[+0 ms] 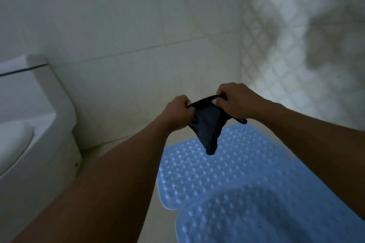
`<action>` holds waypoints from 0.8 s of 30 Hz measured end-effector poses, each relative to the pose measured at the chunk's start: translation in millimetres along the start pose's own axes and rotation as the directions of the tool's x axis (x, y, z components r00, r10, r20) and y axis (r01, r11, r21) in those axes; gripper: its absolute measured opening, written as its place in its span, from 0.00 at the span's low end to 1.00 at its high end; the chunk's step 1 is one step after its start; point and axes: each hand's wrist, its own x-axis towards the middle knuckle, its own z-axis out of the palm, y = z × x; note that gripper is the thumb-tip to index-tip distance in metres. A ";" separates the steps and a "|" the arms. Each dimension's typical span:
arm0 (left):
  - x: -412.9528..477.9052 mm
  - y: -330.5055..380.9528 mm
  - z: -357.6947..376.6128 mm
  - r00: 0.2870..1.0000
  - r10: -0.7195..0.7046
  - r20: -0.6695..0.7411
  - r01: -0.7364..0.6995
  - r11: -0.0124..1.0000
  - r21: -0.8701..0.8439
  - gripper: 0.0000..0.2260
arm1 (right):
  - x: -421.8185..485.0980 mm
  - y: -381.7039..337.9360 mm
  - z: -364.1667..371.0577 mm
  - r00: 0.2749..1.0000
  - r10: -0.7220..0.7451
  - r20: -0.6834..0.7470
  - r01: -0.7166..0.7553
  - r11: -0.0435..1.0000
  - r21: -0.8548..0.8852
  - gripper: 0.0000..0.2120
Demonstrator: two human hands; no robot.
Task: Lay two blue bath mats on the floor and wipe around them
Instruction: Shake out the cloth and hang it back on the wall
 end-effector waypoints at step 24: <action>2.6 35.3 -43.1 0.914 -0.079 0.397 0.134 0.984 -0.113 0.35 | -8.1 -11.3 -69.2 0.966 -0.005 0.258 -0.092 0.927 0.364 0.05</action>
